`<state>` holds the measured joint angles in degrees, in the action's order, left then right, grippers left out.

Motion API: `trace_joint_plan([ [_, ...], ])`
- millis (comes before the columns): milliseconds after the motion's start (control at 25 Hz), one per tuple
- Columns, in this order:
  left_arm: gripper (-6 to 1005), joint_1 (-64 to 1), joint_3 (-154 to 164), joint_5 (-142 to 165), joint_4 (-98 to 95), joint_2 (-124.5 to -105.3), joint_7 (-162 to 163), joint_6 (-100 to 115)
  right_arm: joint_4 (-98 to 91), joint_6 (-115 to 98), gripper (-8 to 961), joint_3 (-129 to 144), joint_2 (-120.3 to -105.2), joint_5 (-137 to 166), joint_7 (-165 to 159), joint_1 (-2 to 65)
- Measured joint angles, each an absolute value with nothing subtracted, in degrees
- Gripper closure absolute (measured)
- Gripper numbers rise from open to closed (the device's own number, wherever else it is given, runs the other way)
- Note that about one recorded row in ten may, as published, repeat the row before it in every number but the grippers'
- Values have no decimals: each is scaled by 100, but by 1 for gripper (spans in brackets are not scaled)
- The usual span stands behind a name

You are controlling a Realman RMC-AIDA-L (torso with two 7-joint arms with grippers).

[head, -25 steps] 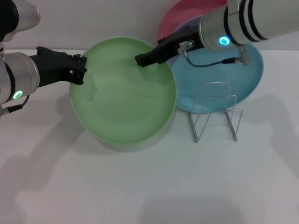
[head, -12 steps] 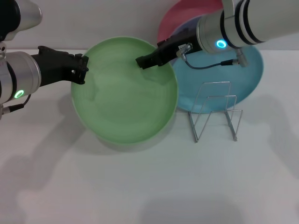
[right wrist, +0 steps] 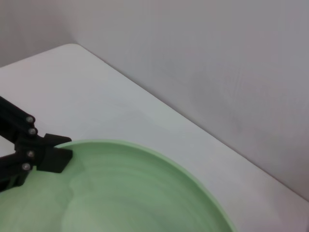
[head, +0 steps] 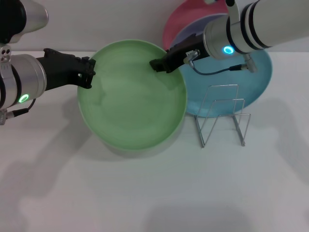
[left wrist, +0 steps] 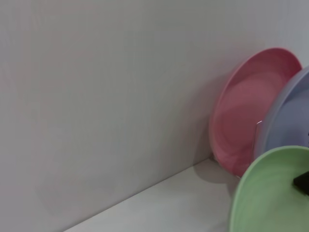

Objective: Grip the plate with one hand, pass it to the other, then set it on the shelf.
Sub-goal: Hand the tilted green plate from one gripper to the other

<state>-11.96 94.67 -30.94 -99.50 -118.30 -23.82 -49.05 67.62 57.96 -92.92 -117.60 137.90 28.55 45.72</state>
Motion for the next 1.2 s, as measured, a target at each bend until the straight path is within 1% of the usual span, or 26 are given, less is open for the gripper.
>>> trace_joint_plan([
  [120, 963, -1195, 9474, -3094, -9950, -11829, -2382, -4905, 6799, 5723, 492, -9292, -11769, 13791, 2973, 4521],
  [160, 963, -1195, 9474, -3094, -9950, -11829, -2382, -4905, 6799, 5723, 615, -9292, -11769, 13791, 2973, 4521],
  [200, 963, -1184, 9477, -3092, -9951, -11829, -2382, -4896, 6868, 5686, 737, -9293, -11800, 13794, 3054, 4468],
  [240, 963, -1177, 9478, -3092, -9951, -11828, -2382, -4888, 6868, 5686, 757, -9293, -11800, 13794, 3054, 4468],
  [320, 963, -1159, 9476, -3087, -9954, -11825, -2382, -4878, 7075, 5649, 796, -9298, -11868, 13799, 3250, 4332],
  [400, 963, -1153, 9476, -3086, -9974, -11824, -2382, -4879, 7129, 5647, 836, -9292, -11882, 13797, 3295, 4308],
  [440, 963, -1146, 9492, -3089, -9995, -11830, -2382, -4879, 7129, 5647, 840, -9292, -11882, 13797, 3295, 4308],
  [680, 892, -1019, 9609, -3096, -10166, -11828, -2390, -4737, 7137, 5644, 861, -9276, -11885, 13758, 3295, 4285],
  [800, 856, -882, 9672, -3097, -10331, -11824, -2452, -4598, 7174, 5643, 868, -9233, -11884, 13746, 3269, 4240],
  [840, 844, -749, 9691, -3097, -10473, -11825, -2534, -4459, 7207, 5640, 871, -9224, -11883, 13744, 3255, 4215],
  [960, 728, -596, 9705, -3093, -10624, -11823, -2645, -4264, 7262, 5629, 878, -9230, -11885, 13737, 3244, 4174],
  [1000, 689, -470, 9721, -3075, -10715, -11822, -2733, -3993, 7299, 5614, 881, -9247, -11887, 13732, 3240, 4143],
  [1040, 650, -171, 9784, -3055, -10785, -11823, -2858, -3283, 7410, 5557, 883, -9270, -11895, 13716, 3234, 4063],
  [1080, 591, -171, 9784, -3055, -10785, -11823, -2858, -3283, 7410, 5557, 886, -9270, -11895, 13716, 3234, 4063],
  [1120, 533, 242, 9888, -3052, -10731, -11825, -2905, -2008, 7562, 5489, 888, -9275, -11898, 13677, 3231, 3963],
  [1160, 474, 242, 9888, -3052, -10731, -11825, -2905, -2008, 7562, 5489, 893, -9275, -11898, 13677, 3231, 3963],
  [1200, 416, 414, 9942, -3061, -10680, -11826, -2898, -1429, 7648, 5450, 899, -9277, -11899, 13650, 3232, 3902],
])
